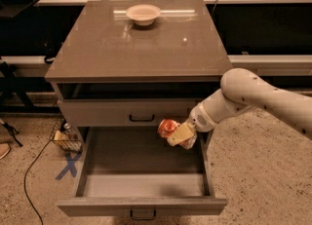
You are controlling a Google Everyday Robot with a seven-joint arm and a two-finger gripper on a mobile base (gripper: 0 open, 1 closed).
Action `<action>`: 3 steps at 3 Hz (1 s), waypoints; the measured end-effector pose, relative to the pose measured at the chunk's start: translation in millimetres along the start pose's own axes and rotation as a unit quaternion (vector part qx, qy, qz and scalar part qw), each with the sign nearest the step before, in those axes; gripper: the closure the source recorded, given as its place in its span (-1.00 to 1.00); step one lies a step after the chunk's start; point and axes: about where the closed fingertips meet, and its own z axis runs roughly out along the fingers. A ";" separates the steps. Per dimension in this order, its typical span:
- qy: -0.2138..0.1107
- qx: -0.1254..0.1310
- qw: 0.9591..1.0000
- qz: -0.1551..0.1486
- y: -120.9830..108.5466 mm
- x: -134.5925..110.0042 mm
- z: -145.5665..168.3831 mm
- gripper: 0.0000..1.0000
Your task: Place coke can into middle drawer
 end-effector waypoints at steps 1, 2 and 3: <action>-0.012 0.002 1.000 0.029 -7.4 32.4 30.3 1.00; -0.033 0.011 0.998 0.044 -18.1 53.0 82.6 1.00; -0.056 0.001 0.997 0.044 -27.2 56.4 133.4 1.00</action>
Offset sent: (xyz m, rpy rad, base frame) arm -0.0133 0.0166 -0.1656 0.0659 -0.0380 -0.1778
